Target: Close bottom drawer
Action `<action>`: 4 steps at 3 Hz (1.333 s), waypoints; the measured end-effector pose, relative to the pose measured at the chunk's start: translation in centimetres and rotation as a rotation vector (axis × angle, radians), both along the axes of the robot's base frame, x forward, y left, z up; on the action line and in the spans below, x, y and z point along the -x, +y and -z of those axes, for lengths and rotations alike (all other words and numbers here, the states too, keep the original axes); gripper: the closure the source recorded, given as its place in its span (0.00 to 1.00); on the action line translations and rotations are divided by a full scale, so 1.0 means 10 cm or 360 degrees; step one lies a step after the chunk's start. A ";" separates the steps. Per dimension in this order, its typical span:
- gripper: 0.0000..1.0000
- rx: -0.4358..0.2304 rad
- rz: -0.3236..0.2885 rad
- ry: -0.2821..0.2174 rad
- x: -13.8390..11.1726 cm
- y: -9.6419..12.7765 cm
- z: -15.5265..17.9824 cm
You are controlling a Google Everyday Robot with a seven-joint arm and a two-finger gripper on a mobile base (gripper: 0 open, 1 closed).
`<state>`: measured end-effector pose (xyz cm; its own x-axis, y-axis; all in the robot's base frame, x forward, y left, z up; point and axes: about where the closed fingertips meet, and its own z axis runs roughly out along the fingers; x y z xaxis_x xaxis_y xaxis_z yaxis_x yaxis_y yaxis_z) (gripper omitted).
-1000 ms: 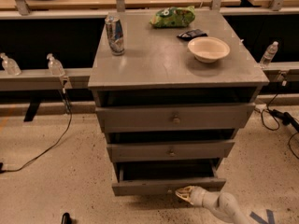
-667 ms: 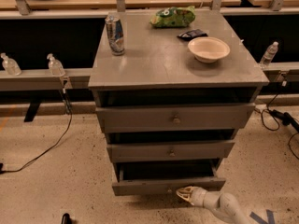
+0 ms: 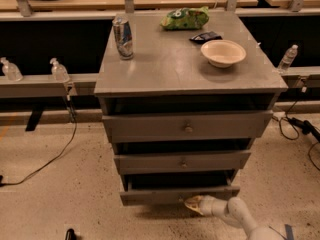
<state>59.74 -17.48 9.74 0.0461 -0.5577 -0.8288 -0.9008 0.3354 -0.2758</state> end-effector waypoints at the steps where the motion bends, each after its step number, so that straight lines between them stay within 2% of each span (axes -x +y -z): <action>1: 1.00 0.0000 0.0000 0.0000 0.02 -0.01 0.00; 2: 1.00 0.0118 -0.0091 0.0122 0.00 0.14 0.26; 3: 1.00 0.0181 -0.0119 0.0155 -0.06 0.18 0.31; 4: 1.00 0.0146 -0.0127 0.0144 -0.18 0.13 0.19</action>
Offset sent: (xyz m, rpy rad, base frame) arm -0.0018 0.0204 -0.0565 -0.1412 0.1642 0.1118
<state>61.54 -16.17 7.83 0.0206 -0.6288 -0.7773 -0.9461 0.2390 -0.2185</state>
